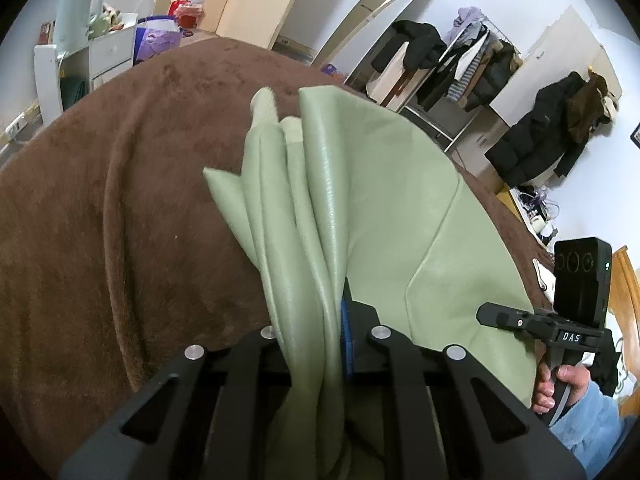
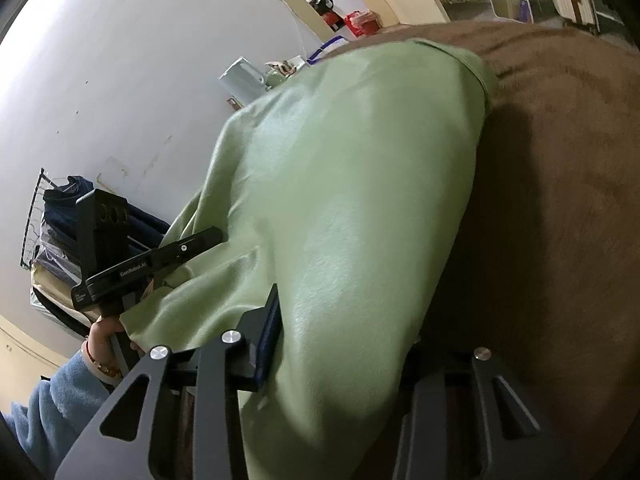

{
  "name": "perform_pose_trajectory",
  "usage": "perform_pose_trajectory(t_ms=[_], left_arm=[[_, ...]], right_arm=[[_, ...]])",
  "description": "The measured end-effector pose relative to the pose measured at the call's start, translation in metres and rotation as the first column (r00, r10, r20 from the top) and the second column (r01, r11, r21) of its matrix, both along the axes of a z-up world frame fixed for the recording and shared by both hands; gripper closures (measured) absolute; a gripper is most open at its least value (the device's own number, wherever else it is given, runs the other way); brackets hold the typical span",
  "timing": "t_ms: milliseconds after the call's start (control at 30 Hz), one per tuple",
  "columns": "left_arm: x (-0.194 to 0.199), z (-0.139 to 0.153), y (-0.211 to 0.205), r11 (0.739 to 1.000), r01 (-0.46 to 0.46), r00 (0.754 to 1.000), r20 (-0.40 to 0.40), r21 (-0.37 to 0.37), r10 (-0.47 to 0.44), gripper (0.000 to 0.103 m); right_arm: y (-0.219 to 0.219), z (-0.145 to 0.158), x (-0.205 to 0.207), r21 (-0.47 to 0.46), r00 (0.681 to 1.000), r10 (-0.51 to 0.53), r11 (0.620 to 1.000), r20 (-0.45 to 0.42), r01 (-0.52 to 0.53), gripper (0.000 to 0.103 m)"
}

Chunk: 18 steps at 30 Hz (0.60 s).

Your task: Fold large clothes

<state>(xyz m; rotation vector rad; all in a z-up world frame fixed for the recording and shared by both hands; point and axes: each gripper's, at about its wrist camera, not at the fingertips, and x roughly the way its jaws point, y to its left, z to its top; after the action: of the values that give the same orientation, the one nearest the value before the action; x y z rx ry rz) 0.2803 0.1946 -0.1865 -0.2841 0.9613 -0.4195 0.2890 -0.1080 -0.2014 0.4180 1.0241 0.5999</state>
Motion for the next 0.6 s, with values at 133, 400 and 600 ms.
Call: perform_pose_trajectory(t_ms=[133,400,600], left_arm=[[-0.003,0.017,-0.008,1.0,0.015,1.0,0.014,0.011,-0.015,0.088],[-0.012,0.057,-0.023,0.999,0.038,0.997,0.061,0.024,-0.039,0.088],[-0.025,0.086,-0.036,0.996,0.07,0.994,0.076,0.047,-0.074,0.088]], right_arm=[[0.003,0.018,-0.005,-0.011,1.0,0.002,1.0,0.021,-0.002,0.066],[-0.004,0.043,-0.021,-0.023,0.997,-0.006,1.0,0.078,0.008,0.067],[-0.011,0.058,-0.032,-0.033,0.995,-0.014,0.999,0.101,0.018,0.067]])
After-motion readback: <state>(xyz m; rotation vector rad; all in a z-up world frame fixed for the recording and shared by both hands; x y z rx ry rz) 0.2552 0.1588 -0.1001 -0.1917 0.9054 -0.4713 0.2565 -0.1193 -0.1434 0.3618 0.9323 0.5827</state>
